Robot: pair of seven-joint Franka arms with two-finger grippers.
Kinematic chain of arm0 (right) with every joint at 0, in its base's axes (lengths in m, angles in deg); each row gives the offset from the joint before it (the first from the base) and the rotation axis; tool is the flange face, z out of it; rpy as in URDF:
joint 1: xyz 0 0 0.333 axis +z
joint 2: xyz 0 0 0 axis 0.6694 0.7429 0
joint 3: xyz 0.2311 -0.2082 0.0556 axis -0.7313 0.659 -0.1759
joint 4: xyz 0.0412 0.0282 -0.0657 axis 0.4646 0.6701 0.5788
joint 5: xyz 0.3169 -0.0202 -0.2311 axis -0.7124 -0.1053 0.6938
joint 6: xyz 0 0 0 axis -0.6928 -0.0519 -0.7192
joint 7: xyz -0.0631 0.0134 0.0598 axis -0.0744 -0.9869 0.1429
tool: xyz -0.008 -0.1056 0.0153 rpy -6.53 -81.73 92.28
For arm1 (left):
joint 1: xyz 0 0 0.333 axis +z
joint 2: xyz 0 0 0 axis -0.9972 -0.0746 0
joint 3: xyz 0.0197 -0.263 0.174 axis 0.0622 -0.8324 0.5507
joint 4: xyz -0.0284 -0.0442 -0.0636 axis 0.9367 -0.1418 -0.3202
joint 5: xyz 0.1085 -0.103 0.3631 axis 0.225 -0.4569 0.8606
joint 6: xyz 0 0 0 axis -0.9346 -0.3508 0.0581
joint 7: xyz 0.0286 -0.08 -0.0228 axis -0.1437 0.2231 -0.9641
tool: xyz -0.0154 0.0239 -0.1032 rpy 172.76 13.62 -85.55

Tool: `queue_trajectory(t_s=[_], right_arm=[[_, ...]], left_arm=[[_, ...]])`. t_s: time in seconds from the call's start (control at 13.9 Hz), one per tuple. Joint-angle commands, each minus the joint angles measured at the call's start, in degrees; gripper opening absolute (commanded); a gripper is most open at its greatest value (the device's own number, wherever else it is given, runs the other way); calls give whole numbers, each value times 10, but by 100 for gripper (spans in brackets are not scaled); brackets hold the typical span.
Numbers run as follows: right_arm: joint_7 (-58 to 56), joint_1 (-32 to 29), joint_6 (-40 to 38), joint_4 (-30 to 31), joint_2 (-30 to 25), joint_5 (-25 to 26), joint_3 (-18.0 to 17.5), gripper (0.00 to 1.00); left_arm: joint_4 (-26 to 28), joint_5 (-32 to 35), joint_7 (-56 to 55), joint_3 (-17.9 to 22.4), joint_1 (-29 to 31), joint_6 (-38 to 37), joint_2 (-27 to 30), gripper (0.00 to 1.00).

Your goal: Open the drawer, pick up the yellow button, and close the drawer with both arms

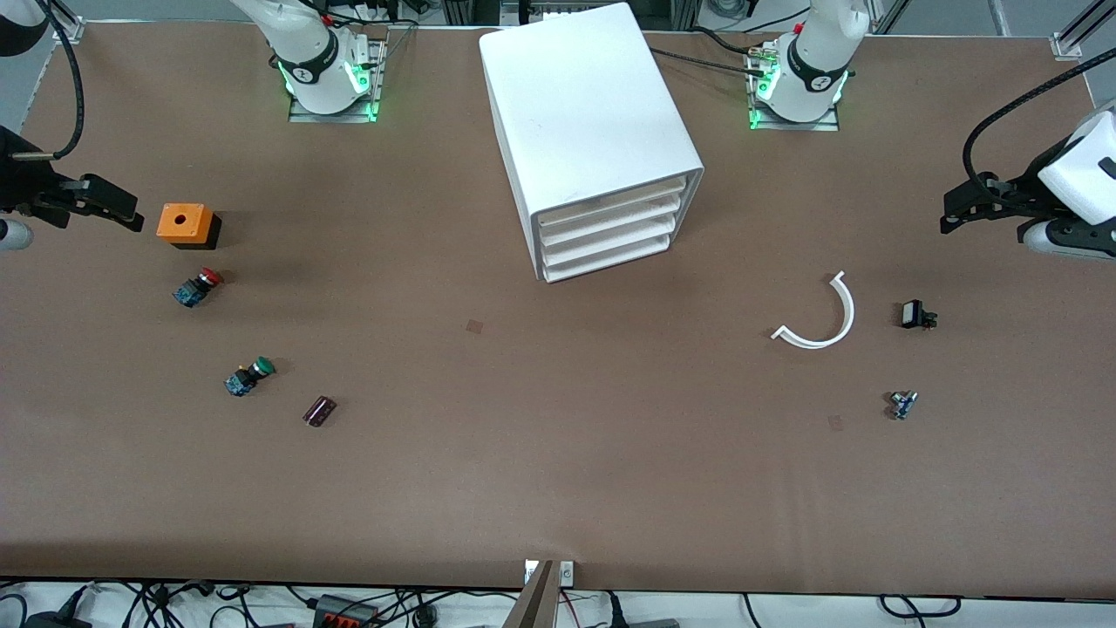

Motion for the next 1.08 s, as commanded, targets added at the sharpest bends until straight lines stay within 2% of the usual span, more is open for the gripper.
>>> queue_trajectory(t_s=[0.0,1.01], right_arm=[[-7,-2,7,11,-11,-1,-2,100],[-8,4,9,6,32,-3,-2,100]], left_arm=[[5,-5,-8,-4,2,-6,11,100],[5,-4,-16,-6,-1,-6,11,100]])
